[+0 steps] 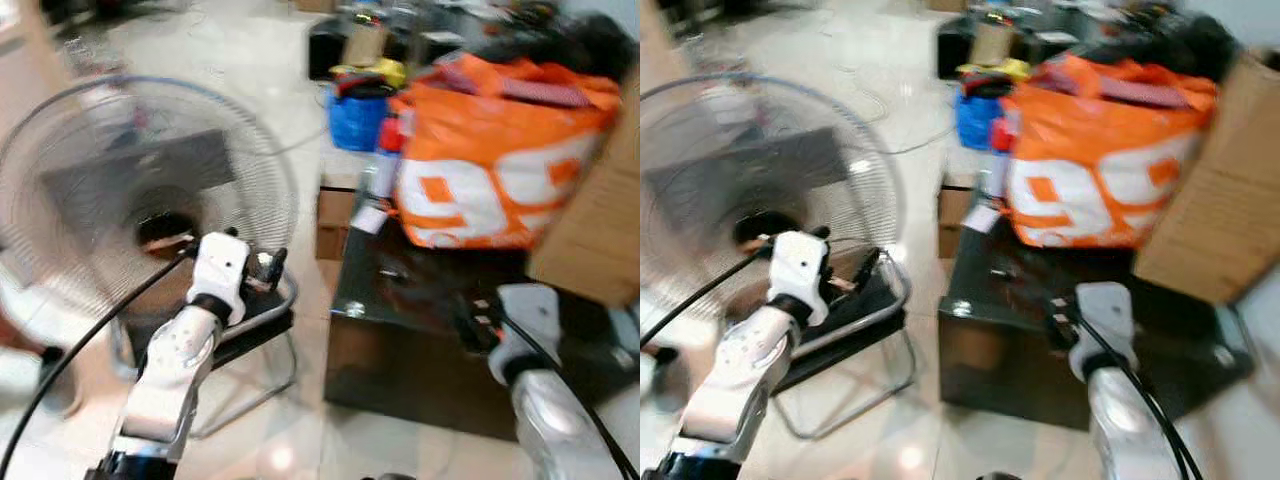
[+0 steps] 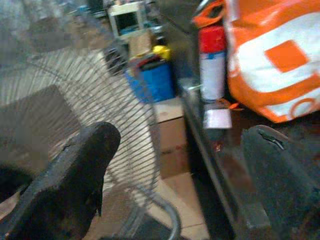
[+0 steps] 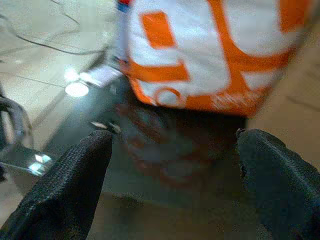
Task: Hang keys on a hook
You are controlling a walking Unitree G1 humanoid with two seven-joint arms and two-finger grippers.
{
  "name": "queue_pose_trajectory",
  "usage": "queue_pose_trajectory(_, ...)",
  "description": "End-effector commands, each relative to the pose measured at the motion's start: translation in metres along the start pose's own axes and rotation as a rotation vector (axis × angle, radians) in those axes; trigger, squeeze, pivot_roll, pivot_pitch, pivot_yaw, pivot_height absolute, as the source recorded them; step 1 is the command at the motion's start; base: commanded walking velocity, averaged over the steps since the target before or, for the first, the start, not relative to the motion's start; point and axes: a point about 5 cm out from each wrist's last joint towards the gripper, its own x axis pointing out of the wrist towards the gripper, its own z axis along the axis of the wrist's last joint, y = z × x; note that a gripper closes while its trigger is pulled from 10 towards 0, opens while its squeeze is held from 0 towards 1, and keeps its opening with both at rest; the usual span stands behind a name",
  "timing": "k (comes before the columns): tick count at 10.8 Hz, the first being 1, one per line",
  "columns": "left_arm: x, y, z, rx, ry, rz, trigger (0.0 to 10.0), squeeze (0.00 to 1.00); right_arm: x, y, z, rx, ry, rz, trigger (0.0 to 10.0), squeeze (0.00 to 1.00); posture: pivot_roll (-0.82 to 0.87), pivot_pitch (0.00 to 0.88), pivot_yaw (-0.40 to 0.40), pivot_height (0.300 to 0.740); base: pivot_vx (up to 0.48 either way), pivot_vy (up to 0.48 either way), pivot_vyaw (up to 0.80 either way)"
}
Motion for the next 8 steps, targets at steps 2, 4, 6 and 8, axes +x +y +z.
queue_pose_trajectory(2, 0.003, 0.000, 0.000, -0.005, -0.007, -0.020, 10.0, 0.00, -0.001, 0.001, 0.006, 0.006, -0.020, -0.015, 10.0, 0.00, -0.15, 0.000, 0.033, 0.740, 0.000, 0.000, 0.00)
queue_pose_trajectory(4, 0.003, 0.004, 0.002, -0.011, -0.018, 0.001, 10.0, 0.00, 0.004, 0.003, 0.008, 0.006, -0.026, -0.006, 10.0, 0.00, -0.13, 0.000, 0.011, 0.740, 0.000, -0.362, 0.00)
queue_pose_trajectory(6, 0.001, 0.008, 0.001, -0.009, -0.021, 0.017, 10.0, 0.00, 0.010, 0.006, 0.009, 0.008, -0.030, 0.004, 10.0, 0.00, -0.11, 0.000, -0.003, 0.740, 0.000, -0.426, 0.00)
queue_pose_trajectory(8, 0.001, 0.012, -0.001, -0.005, -0.018, 0.025, 10.0, 0.00, 0.012, 0.005, 0.008, 0.018, -0.019, 0.001, 10.0, 0.00, -0.11, 0.000, -0.002, 0.740, 0.000, -0.424, -0.40)
